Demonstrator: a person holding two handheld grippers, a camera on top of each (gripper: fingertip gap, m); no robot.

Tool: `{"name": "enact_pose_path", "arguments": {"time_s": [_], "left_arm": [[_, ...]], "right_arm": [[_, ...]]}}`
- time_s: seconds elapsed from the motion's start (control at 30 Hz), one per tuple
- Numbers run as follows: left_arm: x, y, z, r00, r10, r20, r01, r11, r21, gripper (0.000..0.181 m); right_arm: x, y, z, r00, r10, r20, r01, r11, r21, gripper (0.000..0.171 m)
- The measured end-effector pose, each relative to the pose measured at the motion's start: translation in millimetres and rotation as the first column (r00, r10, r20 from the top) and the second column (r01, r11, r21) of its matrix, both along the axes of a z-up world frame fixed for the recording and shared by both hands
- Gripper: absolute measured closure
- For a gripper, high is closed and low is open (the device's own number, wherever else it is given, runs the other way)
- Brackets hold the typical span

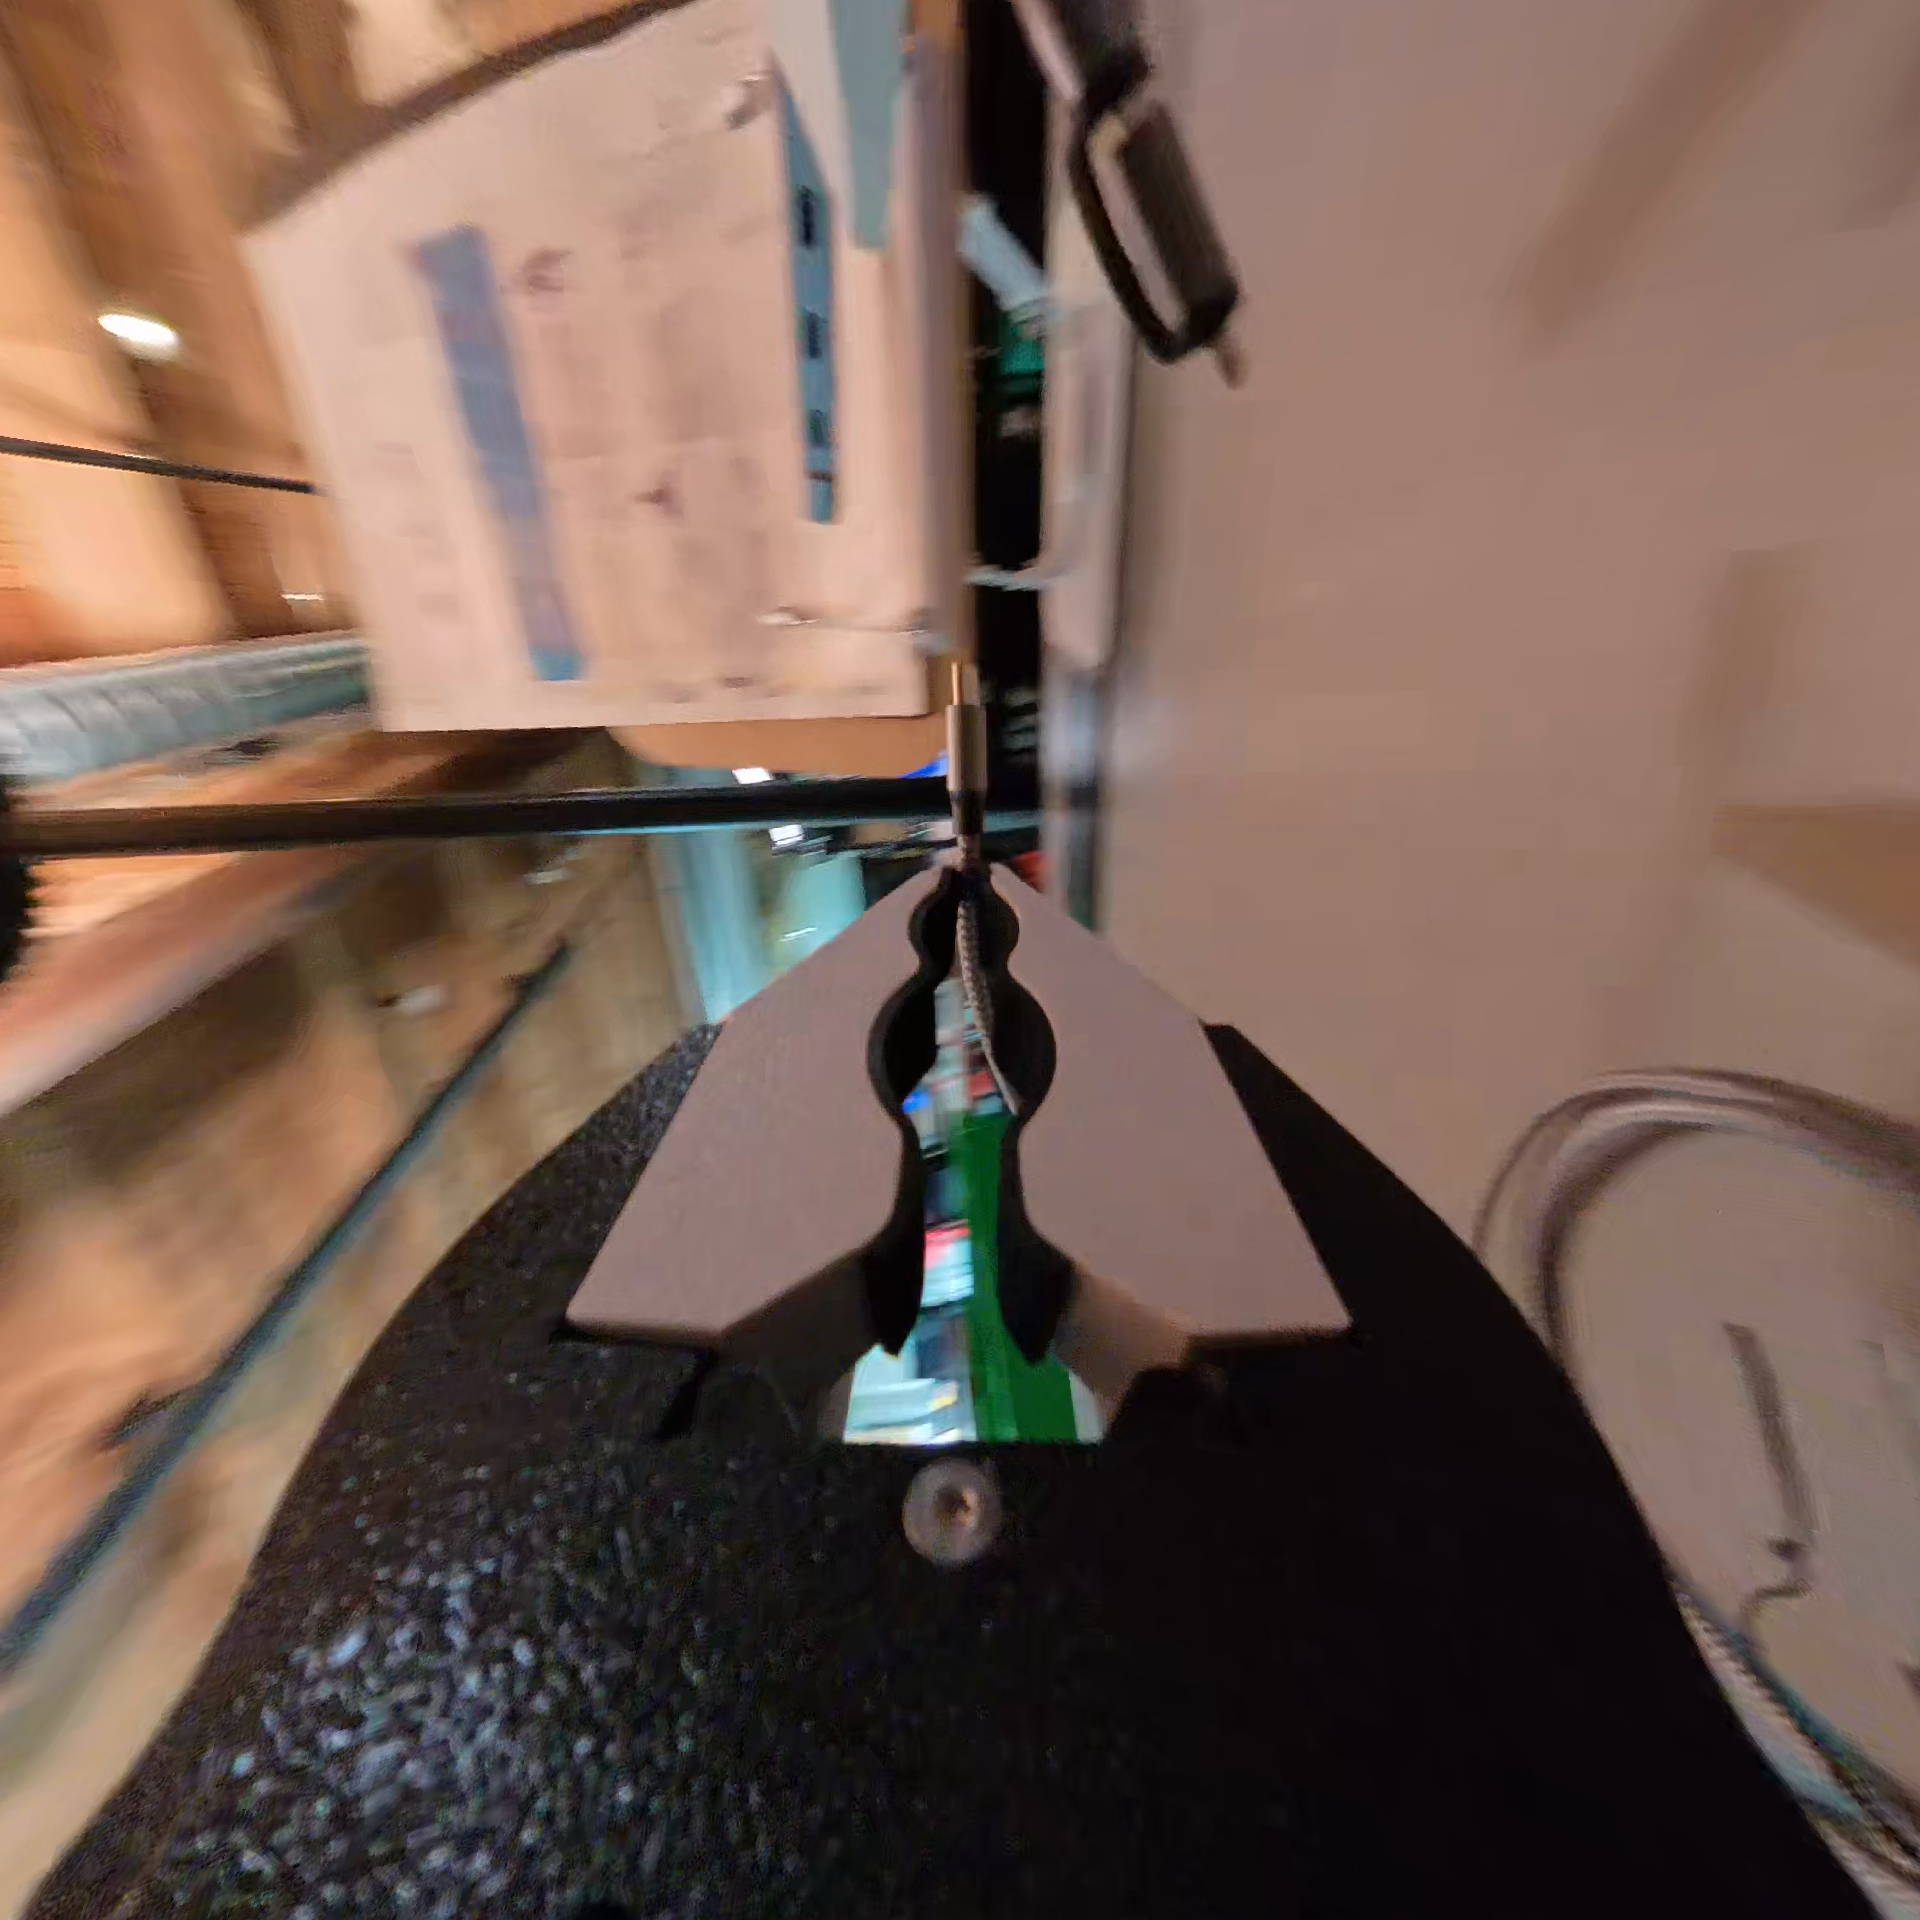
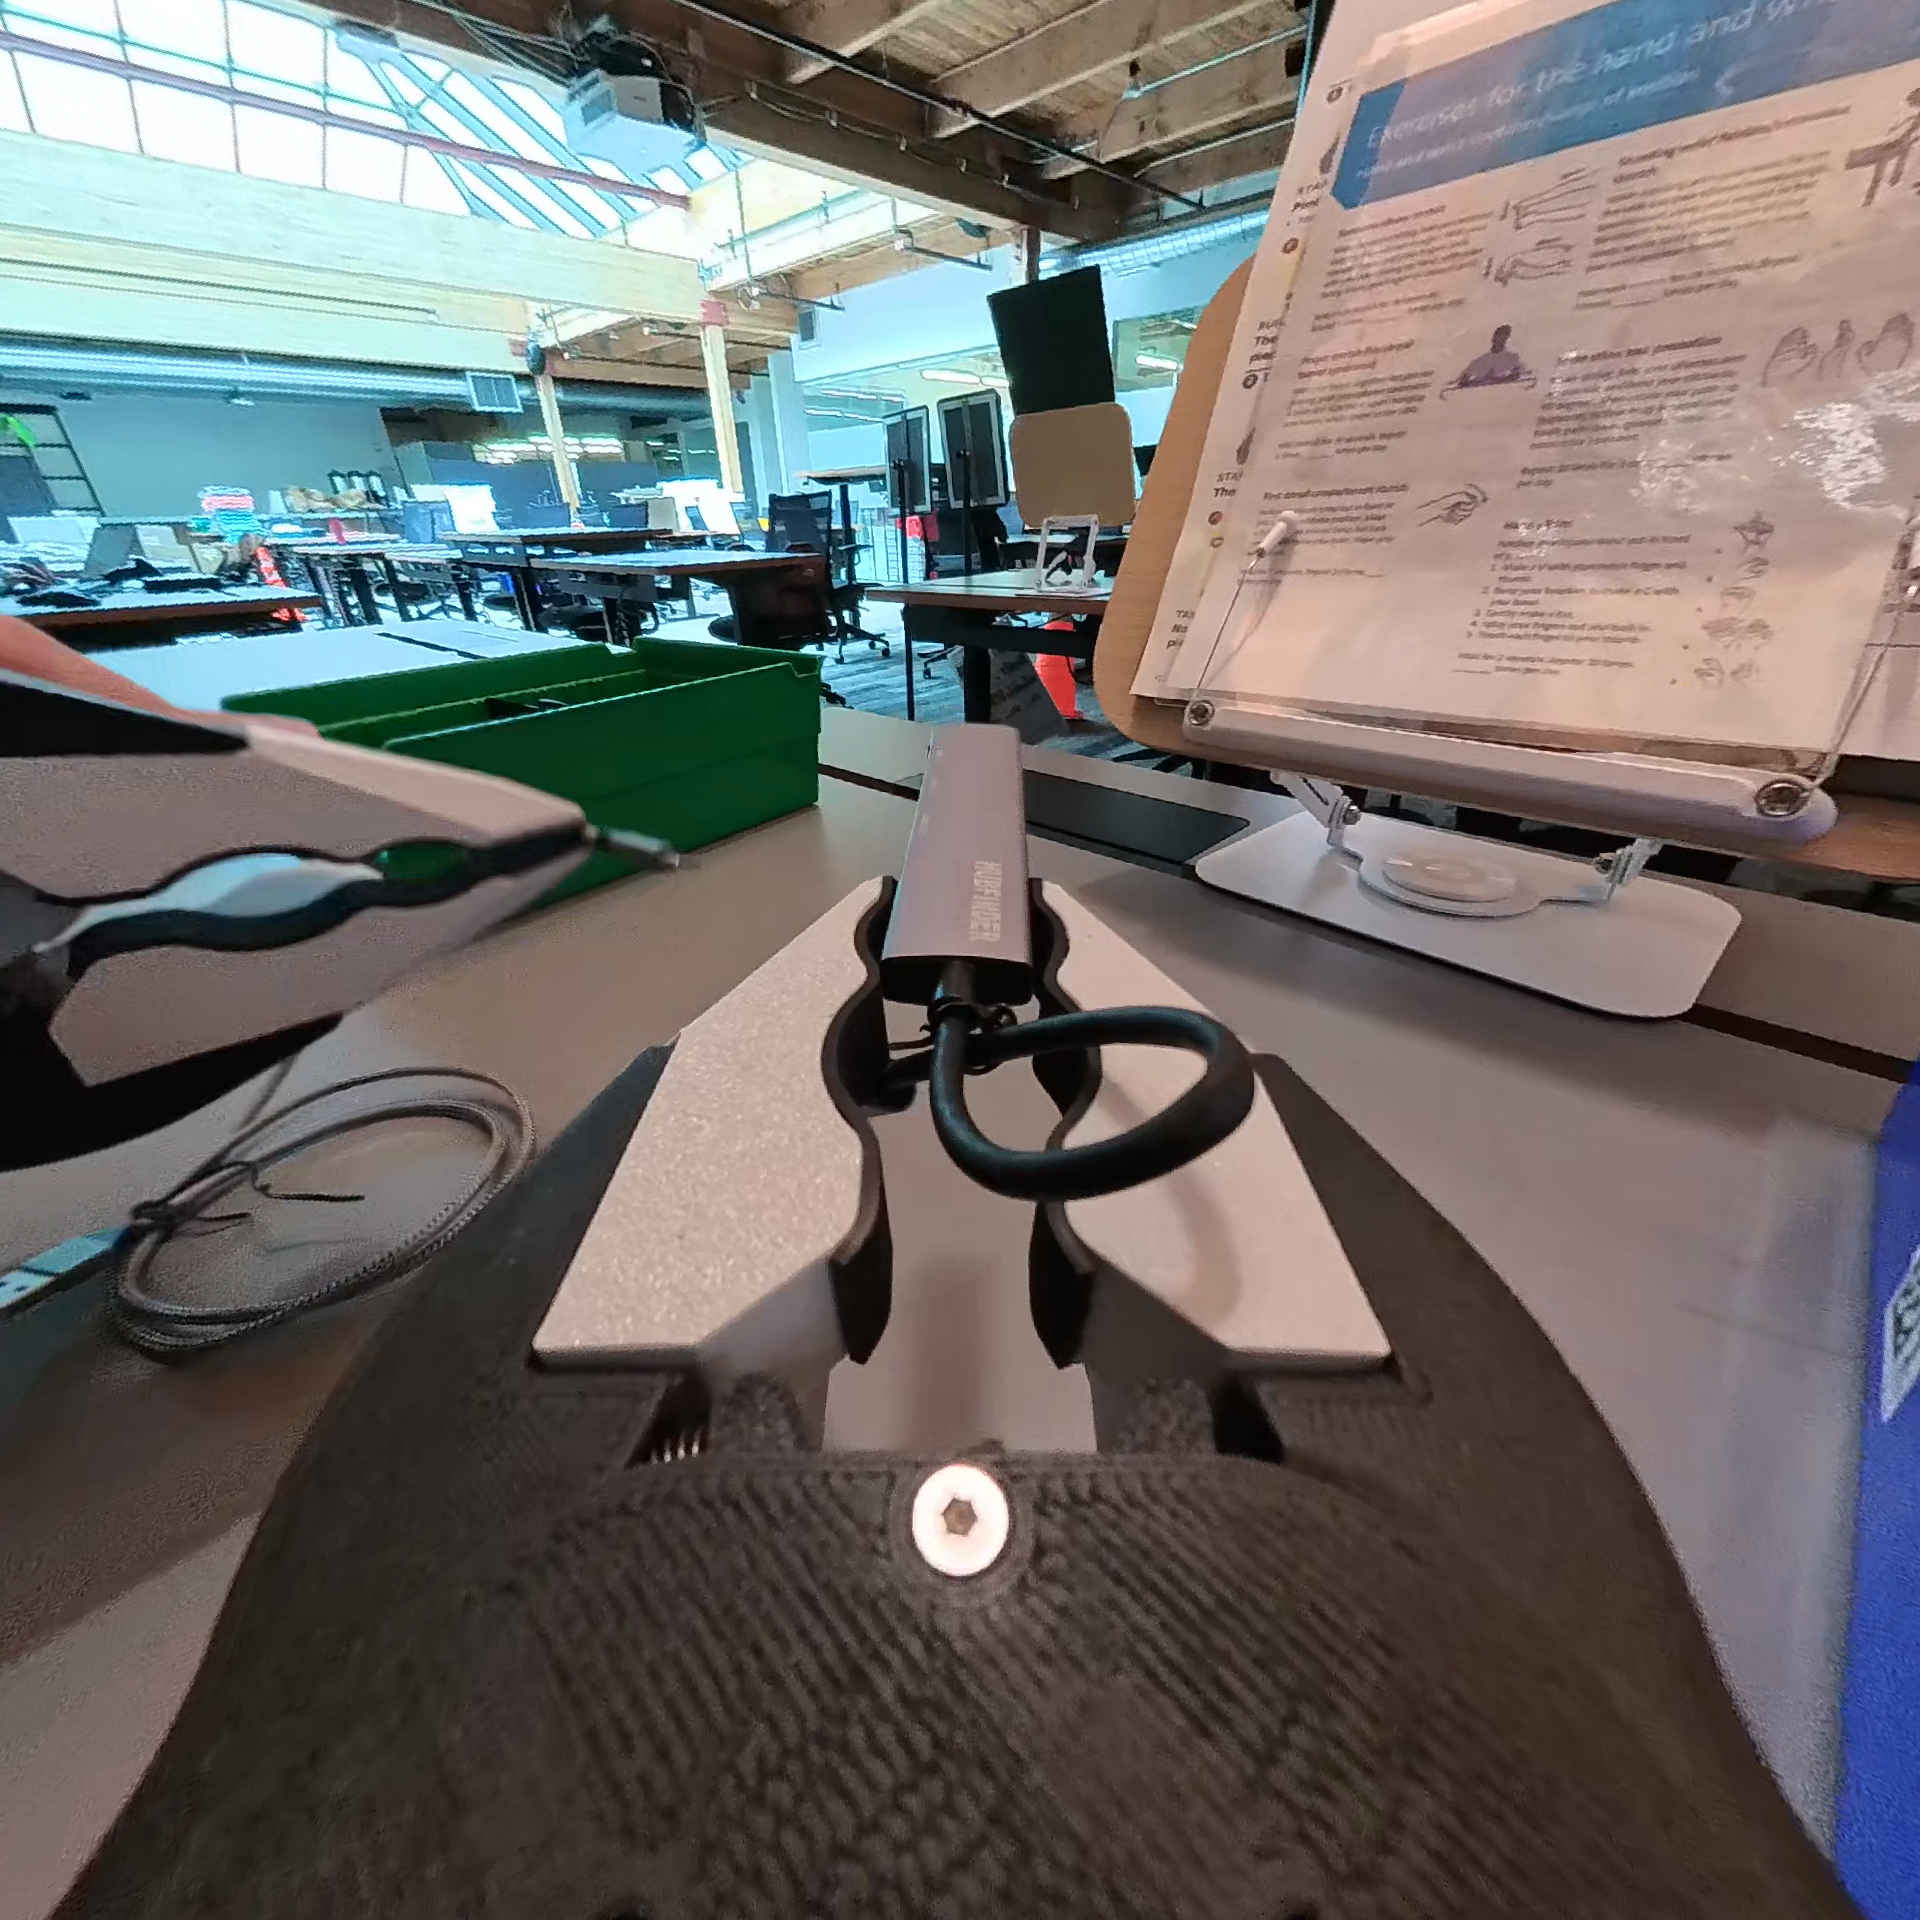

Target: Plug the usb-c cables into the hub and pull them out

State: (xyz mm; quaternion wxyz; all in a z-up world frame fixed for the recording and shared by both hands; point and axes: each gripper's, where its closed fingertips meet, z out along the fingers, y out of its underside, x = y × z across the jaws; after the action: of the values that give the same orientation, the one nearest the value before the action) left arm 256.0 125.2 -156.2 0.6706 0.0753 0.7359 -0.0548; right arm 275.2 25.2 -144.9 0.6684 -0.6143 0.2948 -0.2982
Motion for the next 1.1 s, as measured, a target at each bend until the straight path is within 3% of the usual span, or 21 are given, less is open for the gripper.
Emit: {"name": "enact_pose_path", "arguments": {"time_s": [0.07,0.2,0.6,1.1], "left_arm": [[-3,-4,17,0.993,0.033,0.114,-0.041,0.997,0.062,0.181],[-1,-15,27,0.987,0.058,0.147,-0.071,0.994,0.082,0.181],[-4,-43,23,0.991,0.107,0.076,-0.107,0.994,0.003,0.181],[4,-44,10,0.991,0.126,0.033,-0.127,0.992,0.009,0.181]], "right_arm": [[-2,3,0,1.000,0.014,-0.004,-0.014,1.000,0.007,0.148],[-4,5,1,1.000,0.023,-0.009,-0.023,0.999,0.027,0.148],[-3,12,-7,0.999,-0.037,0.010,0.038,0.997,-0.070,0.148],[-3,18,-12,1.000,-0.031,-0.001,0.030,0.994,-0.104,0.148]]}}
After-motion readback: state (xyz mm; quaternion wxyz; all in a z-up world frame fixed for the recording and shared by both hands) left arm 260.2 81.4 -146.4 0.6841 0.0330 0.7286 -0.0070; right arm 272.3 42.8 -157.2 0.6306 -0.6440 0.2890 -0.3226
